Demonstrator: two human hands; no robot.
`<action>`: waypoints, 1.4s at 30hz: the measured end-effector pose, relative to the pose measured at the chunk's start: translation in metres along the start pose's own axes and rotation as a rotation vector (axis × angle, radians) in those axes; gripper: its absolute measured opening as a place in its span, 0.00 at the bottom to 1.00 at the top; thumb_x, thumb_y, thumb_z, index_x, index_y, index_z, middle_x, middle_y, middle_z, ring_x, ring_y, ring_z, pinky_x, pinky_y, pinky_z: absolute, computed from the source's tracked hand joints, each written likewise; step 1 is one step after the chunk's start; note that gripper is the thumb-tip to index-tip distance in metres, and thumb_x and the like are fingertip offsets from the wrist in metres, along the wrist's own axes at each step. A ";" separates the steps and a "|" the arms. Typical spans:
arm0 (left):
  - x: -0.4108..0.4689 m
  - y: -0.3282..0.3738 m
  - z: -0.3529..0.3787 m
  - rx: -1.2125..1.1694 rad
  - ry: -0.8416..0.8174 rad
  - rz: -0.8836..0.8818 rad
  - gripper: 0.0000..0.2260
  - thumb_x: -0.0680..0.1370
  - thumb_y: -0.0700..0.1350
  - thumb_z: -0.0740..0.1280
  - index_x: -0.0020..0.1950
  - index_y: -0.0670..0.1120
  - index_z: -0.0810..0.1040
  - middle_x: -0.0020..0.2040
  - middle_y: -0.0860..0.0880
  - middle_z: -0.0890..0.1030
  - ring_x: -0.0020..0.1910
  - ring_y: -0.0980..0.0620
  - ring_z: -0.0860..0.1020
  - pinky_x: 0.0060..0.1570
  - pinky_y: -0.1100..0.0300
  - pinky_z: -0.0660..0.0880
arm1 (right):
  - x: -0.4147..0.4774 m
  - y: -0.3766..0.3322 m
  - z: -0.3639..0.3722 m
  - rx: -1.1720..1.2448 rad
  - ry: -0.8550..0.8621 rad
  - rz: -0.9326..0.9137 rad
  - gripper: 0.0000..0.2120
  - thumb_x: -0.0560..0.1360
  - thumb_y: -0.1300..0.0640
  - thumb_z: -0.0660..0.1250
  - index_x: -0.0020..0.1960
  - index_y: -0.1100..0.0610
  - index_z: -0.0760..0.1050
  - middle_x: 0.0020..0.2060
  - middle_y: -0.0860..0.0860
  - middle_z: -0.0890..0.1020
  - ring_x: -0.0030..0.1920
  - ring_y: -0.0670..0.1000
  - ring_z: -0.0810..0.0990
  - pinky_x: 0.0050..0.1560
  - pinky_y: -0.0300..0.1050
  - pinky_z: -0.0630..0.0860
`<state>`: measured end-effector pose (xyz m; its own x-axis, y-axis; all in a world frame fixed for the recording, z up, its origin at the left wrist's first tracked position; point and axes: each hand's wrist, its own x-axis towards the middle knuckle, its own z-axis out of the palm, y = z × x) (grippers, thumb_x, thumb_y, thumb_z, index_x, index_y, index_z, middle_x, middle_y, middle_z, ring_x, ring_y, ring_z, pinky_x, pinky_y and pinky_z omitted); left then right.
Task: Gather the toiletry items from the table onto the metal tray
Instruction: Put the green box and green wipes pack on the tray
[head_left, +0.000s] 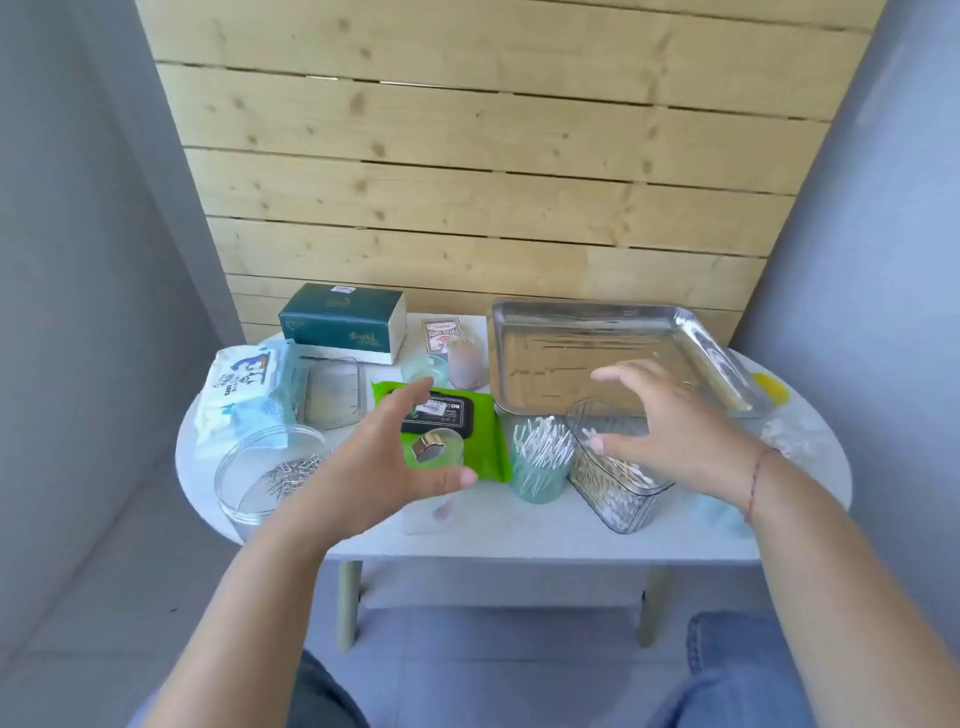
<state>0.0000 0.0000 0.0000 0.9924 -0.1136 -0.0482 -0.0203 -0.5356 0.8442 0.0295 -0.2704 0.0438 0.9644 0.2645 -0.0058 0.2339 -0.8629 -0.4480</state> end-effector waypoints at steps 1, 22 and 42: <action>0.001 -0.003 0.001 0.023 -0.004 -0.018 0.50 0.57 0.63 0.76 0.74 0.57 0.58 0.69 0.58 0.68 0.66 0.55 0.72 0.68 0.56 0.66 | 0.000 0.001 0.001 -0.012 -0.009 0.004 0.30 0.71 0.49 0.71 0.71 0.49 0.64 0.70 0.44 0.64 0.70 0.47 0.65 0.62 0.39 0.62; 0.041 0.017 -0.087 0.015 0.273 -0.061 0.25 0.70 0.59 0.70 0.65 0.55 0.72 0.61 0.56 0.76 0.62 0.57 0.73 0.59 0.56 0.70 | 0.062 -0.050 -0.015 -0.119 -0.144 -0.105 0.40 0.71 0.44 0.69 0.76 0.48 0.52 0.76 0.46 0.55 0.75 0.50 0.58 0.70 0.45 0.60; 0.194 -0.062 -0.155 0.488 0.246 -0.545 0.15 0.79 0.44 0.57 0.31 0.47 0.62 0.32 0.50 0.64 0.47 0.46 0.67 0.66 0.43 0.68 | 0.254 -0.149 0.086 -0.345 -0.311 -0.031 0.46 0.68 0.35 0.65 0.75 0.58 0.51 0.61 0.52 0.77 0.66 0.58 0.71 0.72 0.68 0.38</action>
<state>0.2122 0.1408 0.0207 0.8750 0.4303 -0.2217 0.4841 -0.7773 0.4019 0.2290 -0.0374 0.0326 0.8859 0.3632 -0.2887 0.3400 -0.9316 -0.1284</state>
